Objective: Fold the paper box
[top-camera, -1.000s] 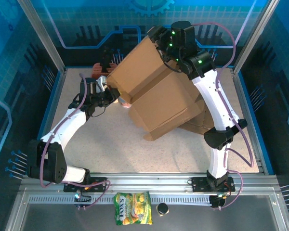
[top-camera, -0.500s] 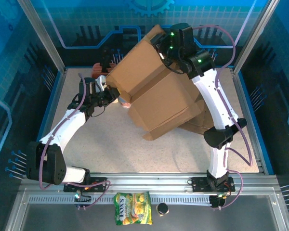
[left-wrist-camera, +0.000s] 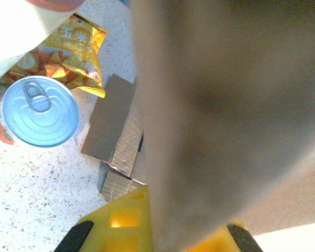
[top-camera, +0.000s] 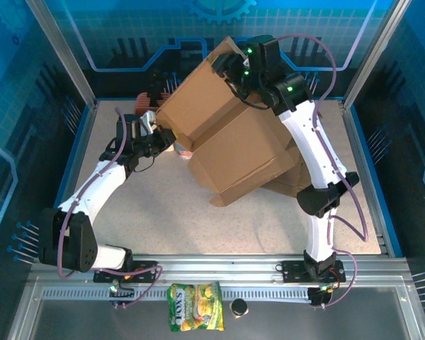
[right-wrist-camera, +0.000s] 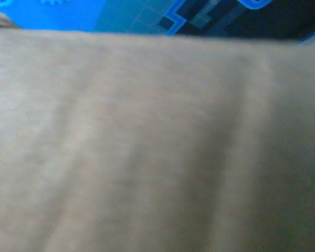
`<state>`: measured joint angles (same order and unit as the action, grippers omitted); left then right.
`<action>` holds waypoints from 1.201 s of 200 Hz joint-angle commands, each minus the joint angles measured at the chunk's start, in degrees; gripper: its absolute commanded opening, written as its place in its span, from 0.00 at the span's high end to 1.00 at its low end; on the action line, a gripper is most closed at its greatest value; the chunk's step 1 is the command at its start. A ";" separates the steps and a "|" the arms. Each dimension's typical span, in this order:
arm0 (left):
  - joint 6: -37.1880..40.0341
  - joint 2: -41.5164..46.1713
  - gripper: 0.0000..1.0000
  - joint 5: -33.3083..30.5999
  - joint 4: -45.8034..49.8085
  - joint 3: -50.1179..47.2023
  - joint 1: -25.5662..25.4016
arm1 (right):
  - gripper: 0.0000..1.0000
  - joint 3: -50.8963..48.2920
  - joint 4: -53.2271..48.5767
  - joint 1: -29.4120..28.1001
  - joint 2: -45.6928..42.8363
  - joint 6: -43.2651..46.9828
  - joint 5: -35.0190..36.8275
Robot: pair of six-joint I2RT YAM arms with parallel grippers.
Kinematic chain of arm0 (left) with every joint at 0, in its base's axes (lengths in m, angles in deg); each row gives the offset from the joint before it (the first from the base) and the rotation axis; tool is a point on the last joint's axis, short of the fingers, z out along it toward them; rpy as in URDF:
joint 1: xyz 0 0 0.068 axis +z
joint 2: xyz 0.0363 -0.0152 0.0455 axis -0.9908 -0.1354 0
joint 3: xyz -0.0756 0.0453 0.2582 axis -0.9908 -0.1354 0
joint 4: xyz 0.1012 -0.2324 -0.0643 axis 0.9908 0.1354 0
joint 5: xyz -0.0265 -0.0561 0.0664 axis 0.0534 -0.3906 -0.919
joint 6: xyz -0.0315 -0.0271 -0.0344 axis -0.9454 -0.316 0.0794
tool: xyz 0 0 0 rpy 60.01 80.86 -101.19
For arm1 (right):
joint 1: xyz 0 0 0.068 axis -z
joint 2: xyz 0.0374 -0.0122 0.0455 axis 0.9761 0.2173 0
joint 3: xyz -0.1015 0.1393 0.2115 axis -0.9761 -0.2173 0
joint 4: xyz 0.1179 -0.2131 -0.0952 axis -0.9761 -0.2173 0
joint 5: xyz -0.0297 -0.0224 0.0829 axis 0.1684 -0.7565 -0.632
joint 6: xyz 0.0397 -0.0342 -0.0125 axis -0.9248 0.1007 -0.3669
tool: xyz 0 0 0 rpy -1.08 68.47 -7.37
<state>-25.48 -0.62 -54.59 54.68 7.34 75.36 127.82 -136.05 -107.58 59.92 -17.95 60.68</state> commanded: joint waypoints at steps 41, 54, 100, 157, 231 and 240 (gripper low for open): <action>0.95 -1.77 1.00 1.30 1.56 3.10 0.08 | 0.41 -2.99 12.67 16.66 -9.85 16.95 -30.16; 1.12 -2.41 1.00 1.50 1.68 3.64 0.09 | 0.41 -4.92 16.43 20.20 -10.79 15.89 -35.32; 1.48 -4.49 1.00 2.34 1.38 5.27 0.08 | 0.44 -9.30 17.65 29.88 -9.27 18.26 -40.74; 2.43 -7.02 1.00 5.46 0.76 6.33 0.08 | 0.45 2.43 14.99 30.41 5.41 23.47 -53.70; 2.75 -9.15 1.00 7.59 0.68 7.56 0.09 | 0.43 -0.36 18.19 27.46 7.98 23.96 -61.92; 2.76 -9.37 1.00 7.80 0.61 7.73 0.08 | 0.43 -1.41 17.64 27.20 7.58 24.84 -61.80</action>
<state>-23.73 -9.40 -49.57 56.16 12.39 75.36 127.41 -118.72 -78.67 68.99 4.09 2.59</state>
